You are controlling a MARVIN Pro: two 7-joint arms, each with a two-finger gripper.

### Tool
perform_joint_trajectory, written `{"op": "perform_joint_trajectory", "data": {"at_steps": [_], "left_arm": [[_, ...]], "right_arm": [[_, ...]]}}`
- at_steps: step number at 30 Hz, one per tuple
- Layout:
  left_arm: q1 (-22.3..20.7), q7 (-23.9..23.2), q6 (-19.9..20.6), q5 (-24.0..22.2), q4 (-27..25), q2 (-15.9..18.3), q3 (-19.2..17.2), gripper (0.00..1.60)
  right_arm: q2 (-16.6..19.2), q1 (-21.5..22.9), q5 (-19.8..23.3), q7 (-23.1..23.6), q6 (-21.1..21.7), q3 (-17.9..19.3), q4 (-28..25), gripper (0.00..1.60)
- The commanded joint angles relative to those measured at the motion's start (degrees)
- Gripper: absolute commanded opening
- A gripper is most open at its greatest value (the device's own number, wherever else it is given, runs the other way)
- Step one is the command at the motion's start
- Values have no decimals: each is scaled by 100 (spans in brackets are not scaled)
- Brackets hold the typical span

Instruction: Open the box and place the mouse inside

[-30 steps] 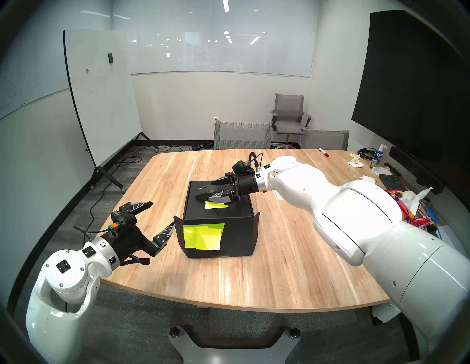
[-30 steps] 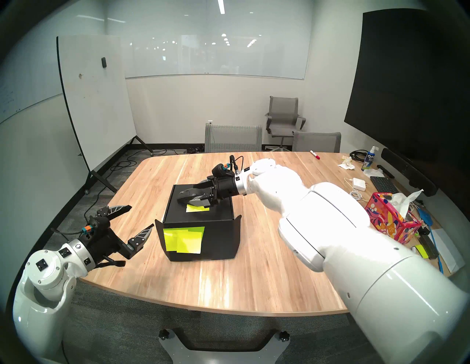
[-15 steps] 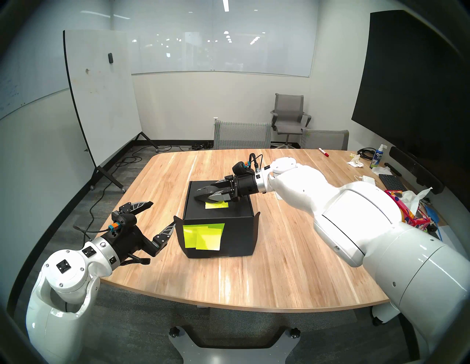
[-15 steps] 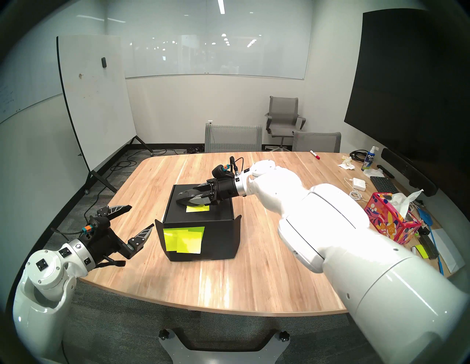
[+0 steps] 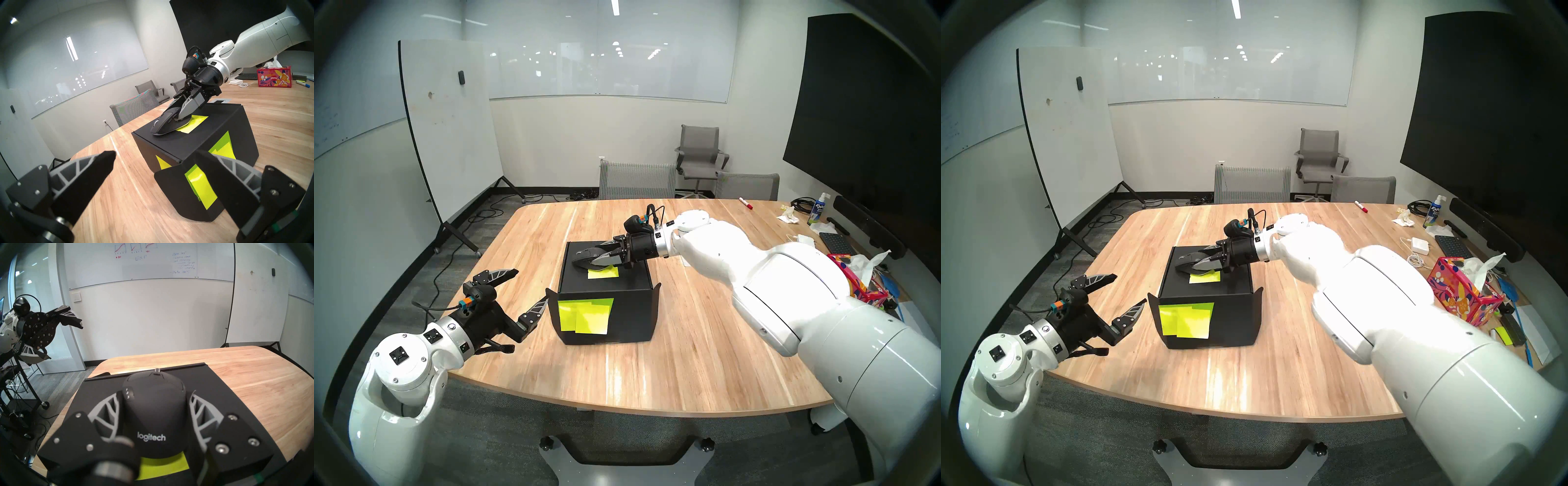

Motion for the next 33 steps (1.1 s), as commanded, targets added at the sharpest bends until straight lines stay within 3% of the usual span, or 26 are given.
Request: {"op": "perform_joint_trajectory", "data": {"at_steps": [1, 33], "left_arm": [[4, -12, -23, -3, -95, 6, -4, 160], [68, -13, -32, 1, -172, 4, -33, 160]], "right_arm": [[59, 158, -5, 95, -15, 5, -50, 0], [388, 408, -136, 1000, -36, 85, -135, 0]]}}
